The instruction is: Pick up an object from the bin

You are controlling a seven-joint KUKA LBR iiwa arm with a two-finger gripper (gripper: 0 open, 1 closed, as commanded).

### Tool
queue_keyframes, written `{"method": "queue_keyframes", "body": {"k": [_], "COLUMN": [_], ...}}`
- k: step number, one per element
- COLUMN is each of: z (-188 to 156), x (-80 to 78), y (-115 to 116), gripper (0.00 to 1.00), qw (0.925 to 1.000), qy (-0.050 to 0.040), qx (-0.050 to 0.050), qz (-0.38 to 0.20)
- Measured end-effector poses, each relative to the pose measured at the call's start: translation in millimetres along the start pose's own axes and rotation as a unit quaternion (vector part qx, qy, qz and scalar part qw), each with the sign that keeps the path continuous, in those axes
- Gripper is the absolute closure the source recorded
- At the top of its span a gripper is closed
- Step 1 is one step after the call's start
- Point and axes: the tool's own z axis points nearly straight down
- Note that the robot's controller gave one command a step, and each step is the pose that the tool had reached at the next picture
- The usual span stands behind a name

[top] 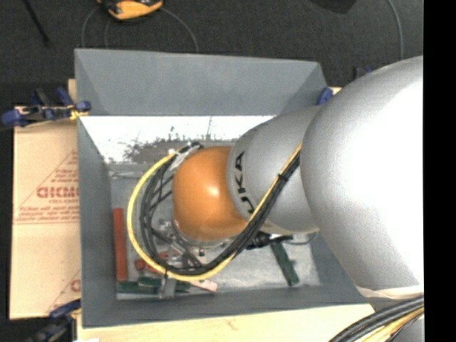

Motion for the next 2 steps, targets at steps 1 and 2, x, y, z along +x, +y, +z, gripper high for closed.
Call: {"method": "queue_keyframes", "body": {"k": [1,2], "z": [-6.4,-2.2], "x": [5.1,-6.8], "y": [-6.5,-26.3], "gripper": [0.00,0.00], "qw": [0.9998,0.9976], "qy": [0.0028,0.0014], "qx": [0.003,0.001], "qz": [-0.022,0.070]}}
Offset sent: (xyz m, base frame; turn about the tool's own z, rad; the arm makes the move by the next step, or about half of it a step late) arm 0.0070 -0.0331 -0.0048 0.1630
